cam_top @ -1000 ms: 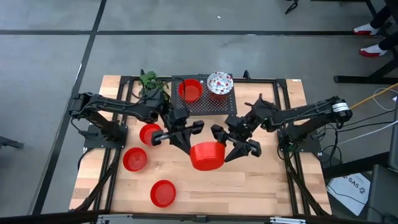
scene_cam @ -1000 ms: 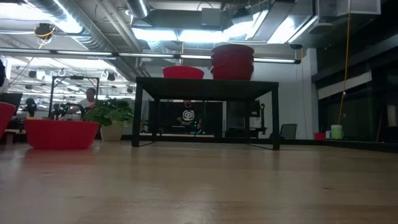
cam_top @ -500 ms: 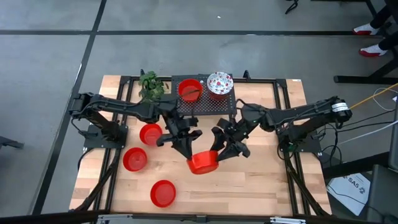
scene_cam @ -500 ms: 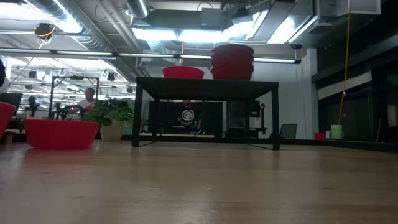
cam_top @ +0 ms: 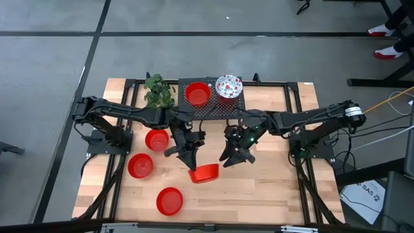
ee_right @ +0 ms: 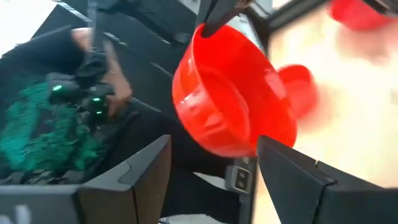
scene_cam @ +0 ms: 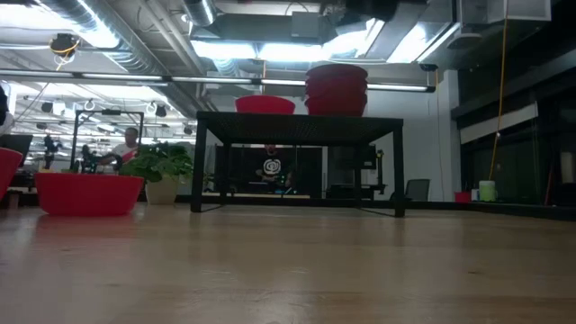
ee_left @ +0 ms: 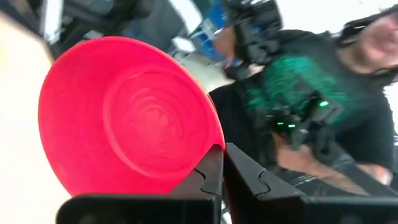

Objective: Pick & Place Mini bowls
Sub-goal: Stack the red bowl on the top of the red bowl on the shelf

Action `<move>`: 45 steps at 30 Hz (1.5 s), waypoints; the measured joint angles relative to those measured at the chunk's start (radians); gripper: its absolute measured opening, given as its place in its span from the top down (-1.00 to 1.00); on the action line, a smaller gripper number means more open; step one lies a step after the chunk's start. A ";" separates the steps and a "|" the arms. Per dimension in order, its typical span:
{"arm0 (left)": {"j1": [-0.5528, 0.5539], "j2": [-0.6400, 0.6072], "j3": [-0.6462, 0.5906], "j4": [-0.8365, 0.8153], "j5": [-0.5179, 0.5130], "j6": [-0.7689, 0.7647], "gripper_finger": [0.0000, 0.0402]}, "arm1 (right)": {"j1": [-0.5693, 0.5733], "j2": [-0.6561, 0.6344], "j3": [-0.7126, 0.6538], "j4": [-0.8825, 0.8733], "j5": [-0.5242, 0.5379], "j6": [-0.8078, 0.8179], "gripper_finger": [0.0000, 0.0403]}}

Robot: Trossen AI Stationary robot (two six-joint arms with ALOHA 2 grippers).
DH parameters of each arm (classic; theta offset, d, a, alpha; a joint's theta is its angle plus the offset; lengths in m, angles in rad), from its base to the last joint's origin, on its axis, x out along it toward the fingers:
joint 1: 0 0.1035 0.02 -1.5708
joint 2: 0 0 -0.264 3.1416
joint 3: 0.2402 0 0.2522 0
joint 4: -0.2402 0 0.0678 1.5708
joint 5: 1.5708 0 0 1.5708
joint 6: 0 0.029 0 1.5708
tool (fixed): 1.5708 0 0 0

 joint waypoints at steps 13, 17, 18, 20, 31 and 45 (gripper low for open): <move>-0.015 -0.003 0.001 -0.595 -0.410 0.396 0.99 | -0.010 0.000 0.000 -0.226 0.162 -0.045 -0.17; -0.043 -0.033 0.001 -0.669 -0.529 0.433 0.99 | -0.010 -0.001 0.000 -0.270 0.197 -0.046 -0.17; -0.050 -0.044 0.001 -0.683 -0.558 0.438 0.99 | -0.010 -0.001 0.000 -0.283 0.205 -0.046 -0.17; -0.062 -0.072 0.001 -0.697 -0.617 0.438 0.99 | -0.010 -0.001 0.000 -0.303 0.215 -0.045 -0.17; -0.073 -0.277 0.001 -0.705 -0.869 0.364 0.99 | 0.017 -0.054 0.000 -0.368 0.242 -0.026 -0.17; 0.051 -0.299 0.162 -0.804 -1.107 0.488 0.99 | 0.160 -0.173 0.001 -0.612 0.743 -0.032 -0.17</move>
